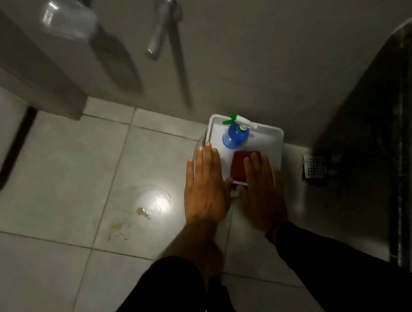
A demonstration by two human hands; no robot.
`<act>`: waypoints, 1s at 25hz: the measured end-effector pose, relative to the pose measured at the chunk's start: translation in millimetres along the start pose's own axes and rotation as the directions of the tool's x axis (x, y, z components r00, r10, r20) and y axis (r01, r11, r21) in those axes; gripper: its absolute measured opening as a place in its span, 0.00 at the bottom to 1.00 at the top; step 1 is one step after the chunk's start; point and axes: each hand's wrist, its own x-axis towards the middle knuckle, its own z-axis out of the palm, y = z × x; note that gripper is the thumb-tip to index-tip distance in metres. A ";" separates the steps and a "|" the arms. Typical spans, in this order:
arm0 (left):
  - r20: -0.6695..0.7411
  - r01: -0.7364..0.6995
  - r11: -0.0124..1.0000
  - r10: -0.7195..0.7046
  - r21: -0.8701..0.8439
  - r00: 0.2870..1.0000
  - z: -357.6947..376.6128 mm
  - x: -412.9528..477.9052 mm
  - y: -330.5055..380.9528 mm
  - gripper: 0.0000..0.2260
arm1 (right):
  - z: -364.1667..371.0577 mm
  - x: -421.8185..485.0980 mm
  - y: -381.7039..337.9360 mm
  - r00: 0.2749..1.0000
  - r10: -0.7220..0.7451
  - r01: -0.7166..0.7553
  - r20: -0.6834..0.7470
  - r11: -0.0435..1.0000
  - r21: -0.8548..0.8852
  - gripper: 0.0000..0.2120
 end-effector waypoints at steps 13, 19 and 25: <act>0.418 0.470 0.861 -0.360 -0.195 0.834 189.9 165.9 44.1 0.23 | 152.4 168.2 108.0 0.667 0.615 -0.743 0.420 0.506 0.438 0.32; 0.381 0.480 0.634 -0.299 -0.606 0.875 177.2 160.6 33.8 0.15 | 137.8 155.4 107.2 0.713 0.603 -0.584 0.358 0.228 0.779 0.16; 0.363 0.417 0.201 -0.256 -0.886 0.896 102.2 66.5 -27.2 0.20 | 80.5 100.5 37.1 0.849 0.375 -0.447 0.373 0.131 0.885 0.21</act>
